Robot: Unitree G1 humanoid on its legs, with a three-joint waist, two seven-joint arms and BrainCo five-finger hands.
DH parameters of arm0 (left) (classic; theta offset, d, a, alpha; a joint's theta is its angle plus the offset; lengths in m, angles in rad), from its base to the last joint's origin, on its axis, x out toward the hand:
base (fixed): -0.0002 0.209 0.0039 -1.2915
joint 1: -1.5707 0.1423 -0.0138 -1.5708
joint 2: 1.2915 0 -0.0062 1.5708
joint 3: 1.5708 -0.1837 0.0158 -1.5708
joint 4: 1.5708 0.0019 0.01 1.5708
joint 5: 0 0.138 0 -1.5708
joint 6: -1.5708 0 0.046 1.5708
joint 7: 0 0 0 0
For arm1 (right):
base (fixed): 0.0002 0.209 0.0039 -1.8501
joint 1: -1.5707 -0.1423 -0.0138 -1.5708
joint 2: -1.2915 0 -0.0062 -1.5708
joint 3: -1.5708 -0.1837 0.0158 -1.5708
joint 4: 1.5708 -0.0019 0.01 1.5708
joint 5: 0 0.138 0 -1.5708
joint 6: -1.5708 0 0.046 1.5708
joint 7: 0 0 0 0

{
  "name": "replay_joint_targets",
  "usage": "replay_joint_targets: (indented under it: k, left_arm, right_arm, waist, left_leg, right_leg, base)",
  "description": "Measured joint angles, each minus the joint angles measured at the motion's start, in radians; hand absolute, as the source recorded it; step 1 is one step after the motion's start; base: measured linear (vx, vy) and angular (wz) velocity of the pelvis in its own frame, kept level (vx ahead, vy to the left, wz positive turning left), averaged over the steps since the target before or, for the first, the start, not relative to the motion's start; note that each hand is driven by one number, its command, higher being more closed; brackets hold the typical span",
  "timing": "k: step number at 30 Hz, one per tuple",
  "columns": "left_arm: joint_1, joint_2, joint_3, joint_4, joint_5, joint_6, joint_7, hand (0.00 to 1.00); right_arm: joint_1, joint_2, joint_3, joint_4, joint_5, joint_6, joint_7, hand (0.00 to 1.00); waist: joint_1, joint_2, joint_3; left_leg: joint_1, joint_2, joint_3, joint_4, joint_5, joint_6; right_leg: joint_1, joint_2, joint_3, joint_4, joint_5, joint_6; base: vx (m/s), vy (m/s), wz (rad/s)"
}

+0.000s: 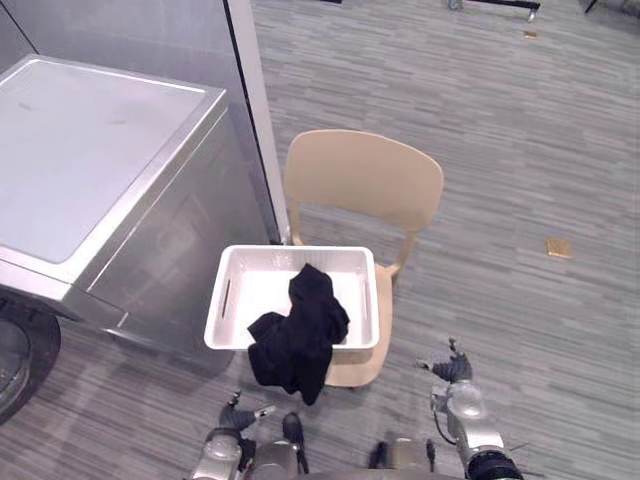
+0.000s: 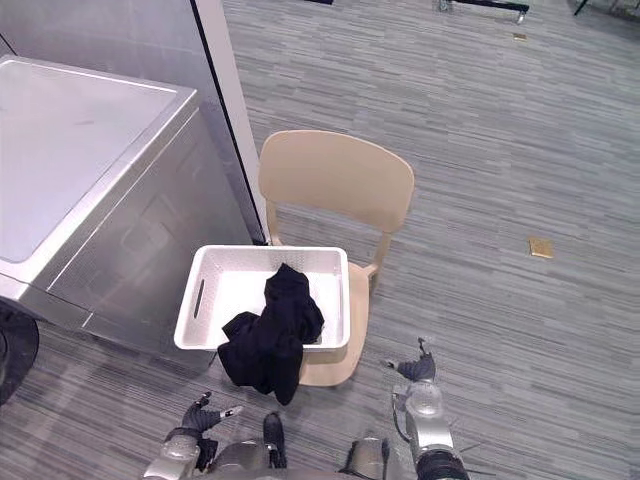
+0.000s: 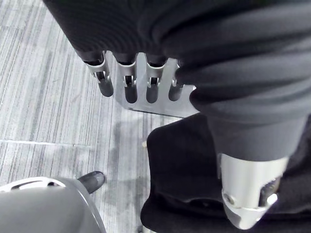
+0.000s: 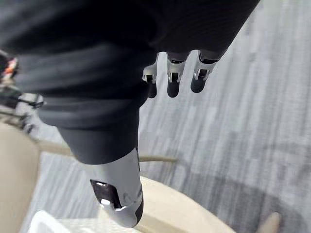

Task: Pick up the laundry basket with both hands and put the clothes into the washing machine.

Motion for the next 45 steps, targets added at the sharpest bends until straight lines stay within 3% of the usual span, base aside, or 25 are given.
replay_joint_targets:
  k: [2, 5, 9, 12, 14, 18, 23, 31, 32, 41, 45]
  left_arm:
    - [0.028, -0.001, 0.02, 0.0, 0.007, -0.003, 0.0, 0.0]
    - [0.062, 0.004, 0.038, 0.002, 0.012, -0.003, -0.001, 0.0]
    - [0.07, 0.008, 0.038, 0.006, 0.02, -0.003, -0.002, 0.0]
    - [0.051, 0.016, 0.038, 0.004, 0.02, -0.009, -0.001, 0.0]
    - [0.03, 0.016, 0.037, 0.003, 0.018, -0.013, 0.0, 0.0]
    - [-0.02, 0.031, 0.038, -0.004, 0.013, -0.017, 0.006, 0.0]
    - [-0.061, 0.062, 0.038, -0.006, -0.029, -0.023, 0.029, 0.0]
    - [-0.137, 0.054, 0.034, -0.071, -0.114, -0.06, 0.048, 0.0]
    - [-0.15, 0.048, 0.034, -0.077, -0.122, -0.061, 0.048, 0.0]
    - [-0.196, 0.009, 0.016, -0.155, -0.142, -0.064, 0.048, 0.0]
    - [-0.196, 0.008, 0.008, -0.157, -0.142, -0.061, 0.048, 0.0]
  right_arm:
    - [-0.001, -0.053, 0.066, -0.112, -0.059, -0.005, 0.01, 0.0]
    - [-0.01, -0.12, 0.166, -0.169, -0.106, -0.035, 0.052, 0.0]
    - [-0.104, -0.199, 0.31, -0.159, -0.131, -0.06, 0.109, 0.0]
    - [-0.261, -0.236, 0.454, -0.054, -0.155, -0.08, 0.137, 0.0]
    - [-0.333, -0.264, 0.504, -0.01, -0.159, -0.081, 0.146, 0.0]
    - [-0.539, -0.332, 0.57, 0.136, -0.169, -0.087, 0.156, 0.0]
    - [-0.654, -0.392, 0.607, 0.263, -0.191, -0.07, 0.154, 0.0]
    - [-0.756, -0.402, 0.627, 0.334, -0.199, -0.04, 0.127, 0.0]
    - [-0.774, -0.404, 0.63, 0.334, -0.199, -0.037, 0.127, 1.0]
    - [-0.818, -0.399, 0.651, 0.323, -0.188, -0.019, 0.096, 1.0]
    - [-0.776, -0.371, 0.619, 0.261, -0.153, 0.001, 0.09, 1.0]
  waist:
    - [0.013, 0.025, -0.007]
    - [0.017, 0.02, -0.009]
    - [0.033, 0.022, -0.008]
    - [0.052, 0.028, 0.0]
    - [0.077, 0.038, 0.015]
    - [0.126, 0.07, 0.094]
    - [0.139, 0.071, 0.186]
    - [0.148, 0.073, 0.22]
    - [0.148, 0.073, 0.224]
    - [0.144, 0.07, 0.239]
    - [0.144, 0.06, 0.245]
  left_leg:
    - [-0.019, 0.024, -0.024, -0.02, 0.018, -0.026]
    - [-0.016, 0.042, -0.066, -0.05, 0.034, -0.05]
    - [-0.025, 0.042, -0.099, -0.052, 0.05, -0.05]
    - [-0.073, 0.035, -0.136, -0.043, 0.068, -0.053]
    - [-0.108, 0.032, -0.157, -0.033, 0.078, -0.051]
    - [-0.201, 0.012, -0.218, -0.052, 0.139, -0.05]
    - [-0.268, -0.009, -0.237, -0.137, 0.214, -0.028]
    - [-0.392, -0.021, -0.198, -0.216, 0.274, -0.027]
    - [-0.405, -0.02, -0.189, -0.222, 0.284, -0.028]
    - [-0.439, -0.028, -0.178, -0.226, 0.319, -0.024]
    - [-0.397, -0.03, -0.18, -0.227, 0.324, -0.023]
  right_leg:
    - [0.002, 0.026, -0.035, -0.039, 0.018, -0.016]
    - [0.048, 0.056, -0.085, -0.103, 0.04, -0.029]
    - [0.073, 0.063, -0.12, -0.137, 0.055, -0.031]
    - [0.056, 0.06, -0.164, -0.134, 0.056, -0.032]
    - [0.034, 0.061, -0.182, -0.126, 0.059, -0.036]
    - [-0.068, 0.041, -0.232, -0.045, 0.041, -0.056]
    - [-0.204, -0.028, -0.279, 0.113, -0.015, -0.058]
    - [-0.398, -0.087, -0.292, 0.228, -0.038, -0.062]
    - [-0.416, -0.09, -0.294, 0.235, -0.039, -0.063]
    - [-0.443, -0.108, -0.297, 0.256, -0.052, -0.058]
    - [-0.393, -0.106, -0.295, 0.25, -0.066, -0.051]
  base:
    - [-0.03, -0.102, 0.24]
    - [0.02, -0.12, 0.37]
    - [0.05, -0.049, 0.27]
    - [-0.02, -0.012, 0.43]
    - [-0.05, 0.0, 0.38]
    - [-0.16, 0.001, 0.48]
    - [-0.17, -0.034, 0.41]
    - [-0.08, -0.061, 0.13]
    - [-0.04, -0.076, 0.06]
    - [0.0, -0.05, 0.11]
    - [0.05, -0.068, 0.12]
